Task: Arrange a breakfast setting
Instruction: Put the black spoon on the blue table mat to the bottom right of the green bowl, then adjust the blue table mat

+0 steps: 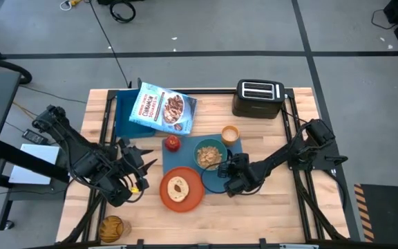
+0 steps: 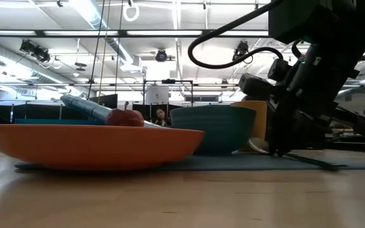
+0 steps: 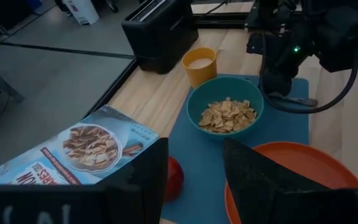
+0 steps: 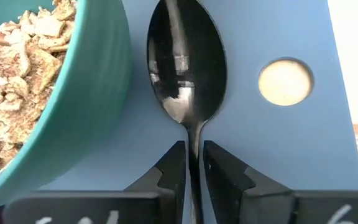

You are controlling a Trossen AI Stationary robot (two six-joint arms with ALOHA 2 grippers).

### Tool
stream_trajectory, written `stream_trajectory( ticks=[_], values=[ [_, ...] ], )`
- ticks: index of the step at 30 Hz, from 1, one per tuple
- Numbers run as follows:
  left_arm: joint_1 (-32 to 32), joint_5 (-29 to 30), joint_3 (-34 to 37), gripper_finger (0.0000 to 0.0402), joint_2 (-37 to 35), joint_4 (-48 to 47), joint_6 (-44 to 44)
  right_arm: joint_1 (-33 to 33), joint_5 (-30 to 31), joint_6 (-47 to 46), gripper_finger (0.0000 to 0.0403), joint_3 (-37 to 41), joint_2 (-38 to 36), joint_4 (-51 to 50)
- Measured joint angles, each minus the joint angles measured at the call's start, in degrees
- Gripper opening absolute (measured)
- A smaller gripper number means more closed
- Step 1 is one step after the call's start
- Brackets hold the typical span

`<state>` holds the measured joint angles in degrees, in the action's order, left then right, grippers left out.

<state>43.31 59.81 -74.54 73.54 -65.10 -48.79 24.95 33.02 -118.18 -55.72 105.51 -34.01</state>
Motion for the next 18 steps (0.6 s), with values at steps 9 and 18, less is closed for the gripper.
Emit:
stream_trajectory(
  ticks=[9,18],
  values=[
    [0.04,0.11,0.0,0.016,-0.16,-0.38,-0.03,-0.04,-0.53,6.57,0.0062,-0.98,0.0,-3.74],
    [0.04,0.13,0.0,0.016,-0.18,-1.18,-0.05,-0.24,-2.9,10.42,0.0032,-5.81,0.02,-14.15]
  ],
)
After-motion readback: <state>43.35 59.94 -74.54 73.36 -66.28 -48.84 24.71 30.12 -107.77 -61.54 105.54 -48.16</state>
